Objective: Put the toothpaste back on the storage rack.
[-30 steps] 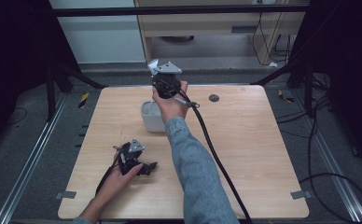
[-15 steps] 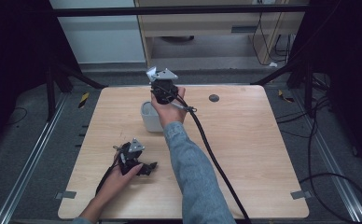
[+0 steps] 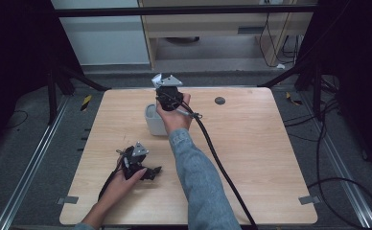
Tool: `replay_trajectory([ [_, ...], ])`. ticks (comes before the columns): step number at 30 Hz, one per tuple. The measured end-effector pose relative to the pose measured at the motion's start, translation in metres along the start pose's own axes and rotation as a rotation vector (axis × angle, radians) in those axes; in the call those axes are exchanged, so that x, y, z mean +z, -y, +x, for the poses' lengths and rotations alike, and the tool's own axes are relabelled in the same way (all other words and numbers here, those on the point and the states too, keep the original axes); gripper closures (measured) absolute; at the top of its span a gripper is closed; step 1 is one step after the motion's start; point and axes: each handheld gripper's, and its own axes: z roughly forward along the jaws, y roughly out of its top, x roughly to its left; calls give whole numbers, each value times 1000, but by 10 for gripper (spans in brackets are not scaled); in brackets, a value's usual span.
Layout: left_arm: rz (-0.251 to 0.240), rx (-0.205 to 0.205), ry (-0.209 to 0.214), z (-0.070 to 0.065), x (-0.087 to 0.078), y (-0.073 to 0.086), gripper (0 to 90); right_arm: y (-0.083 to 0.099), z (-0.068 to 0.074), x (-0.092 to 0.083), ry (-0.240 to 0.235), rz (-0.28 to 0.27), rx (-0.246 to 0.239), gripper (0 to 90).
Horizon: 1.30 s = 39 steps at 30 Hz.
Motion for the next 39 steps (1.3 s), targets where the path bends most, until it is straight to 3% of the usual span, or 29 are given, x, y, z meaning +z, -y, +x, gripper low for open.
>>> replay_trajectory([
  [39,-2,-1,0,0,0,0,0,30,3,6,9,92,-33,795],
])
